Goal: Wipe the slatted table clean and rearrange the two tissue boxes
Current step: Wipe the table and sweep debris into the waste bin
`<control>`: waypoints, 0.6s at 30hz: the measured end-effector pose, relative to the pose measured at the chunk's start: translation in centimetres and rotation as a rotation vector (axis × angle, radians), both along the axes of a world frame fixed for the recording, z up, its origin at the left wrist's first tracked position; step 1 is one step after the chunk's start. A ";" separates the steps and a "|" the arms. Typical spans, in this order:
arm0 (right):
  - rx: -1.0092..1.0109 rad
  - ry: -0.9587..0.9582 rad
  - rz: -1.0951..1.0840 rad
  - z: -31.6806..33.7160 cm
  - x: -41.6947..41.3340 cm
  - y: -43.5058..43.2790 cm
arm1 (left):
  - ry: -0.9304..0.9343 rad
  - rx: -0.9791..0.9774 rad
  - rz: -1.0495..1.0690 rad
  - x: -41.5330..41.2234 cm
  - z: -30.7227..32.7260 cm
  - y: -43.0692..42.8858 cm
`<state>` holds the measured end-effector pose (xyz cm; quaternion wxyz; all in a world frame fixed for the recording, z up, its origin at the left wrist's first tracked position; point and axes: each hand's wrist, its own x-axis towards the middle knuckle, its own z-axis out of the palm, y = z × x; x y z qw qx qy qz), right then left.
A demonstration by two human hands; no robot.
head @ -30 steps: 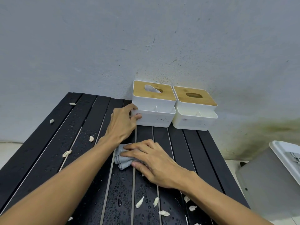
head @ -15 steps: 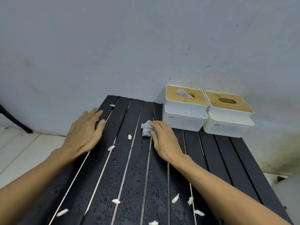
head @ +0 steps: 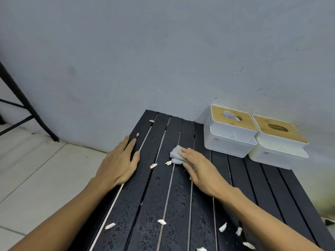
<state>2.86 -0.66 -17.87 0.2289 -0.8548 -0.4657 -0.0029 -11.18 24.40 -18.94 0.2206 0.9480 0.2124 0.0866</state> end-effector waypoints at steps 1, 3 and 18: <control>0.014 -0.012 -0.016 0.0 0.1 0.2 | 0.004 0.005 0.001 0.0 0.1 -0.1; 0.041 -0.051 -0.070 0.2 1.2 2.0 | 0.011 0.017 0.005 -0.1 0.4 -0.3; -0.021 -0.009 0.034 0.5 2.7 7.4 | -0.003 0.028 0.008 -0.1 0.5 -0.4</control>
